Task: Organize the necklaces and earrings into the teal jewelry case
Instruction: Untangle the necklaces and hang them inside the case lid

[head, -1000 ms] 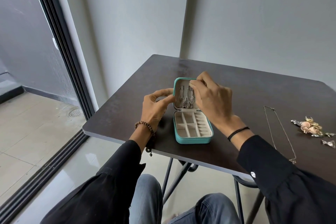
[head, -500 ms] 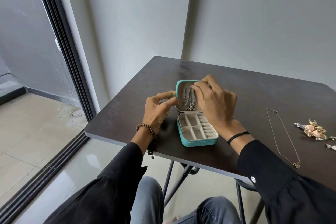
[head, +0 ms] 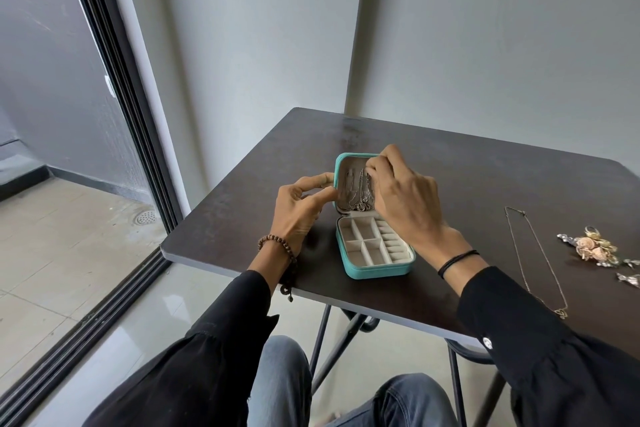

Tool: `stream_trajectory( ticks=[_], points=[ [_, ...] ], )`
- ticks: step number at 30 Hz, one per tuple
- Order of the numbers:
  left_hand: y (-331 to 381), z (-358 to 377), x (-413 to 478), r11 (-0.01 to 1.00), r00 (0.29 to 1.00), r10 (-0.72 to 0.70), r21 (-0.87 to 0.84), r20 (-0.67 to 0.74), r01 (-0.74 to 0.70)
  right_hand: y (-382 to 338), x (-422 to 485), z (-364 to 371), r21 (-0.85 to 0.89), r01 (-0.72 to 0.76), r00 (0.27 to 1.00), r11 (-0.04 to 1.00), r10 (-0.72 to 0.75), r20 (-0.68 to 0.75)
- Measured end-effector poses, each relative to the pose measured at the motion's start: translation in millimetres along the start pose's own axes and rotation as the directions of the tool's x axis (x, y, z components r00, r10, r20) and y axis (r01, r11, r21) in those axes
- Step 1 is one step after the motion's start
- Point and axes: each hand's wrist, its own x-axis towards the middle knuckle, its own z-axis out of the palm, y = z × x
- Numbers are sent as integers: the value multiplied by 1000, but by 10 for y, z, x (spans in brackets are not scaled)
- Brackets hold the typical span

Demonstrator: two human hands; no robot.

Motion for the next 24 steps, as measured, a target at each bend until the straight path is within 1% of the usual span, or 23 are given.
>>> stream_trajectory(
  ticks=[5,11,16,19,24],
  points=[
    [39,0,-31,999,1000,11,-36,27,-10,-36,-66,-82,122,-68,997,990,65,29],
    [32,5,-36,999,999,15,-29,32,-14,-85,-106,-119,196,-138,989,971,125,73],
    [13,-4,-22,1000,999,14,-25,31,-13,-127,-70,-132,222,-196,976,955,169,137],
    [-16,-16,-2,1000,1000,16,-22,20,-15,-158,-22,-159,270,-249,966,930,220,134],
    [-41,-20,18,1000,1000,9,-15,16,-9,-177,-53,-165,251,-289,955,924,257,151]
  ],
)
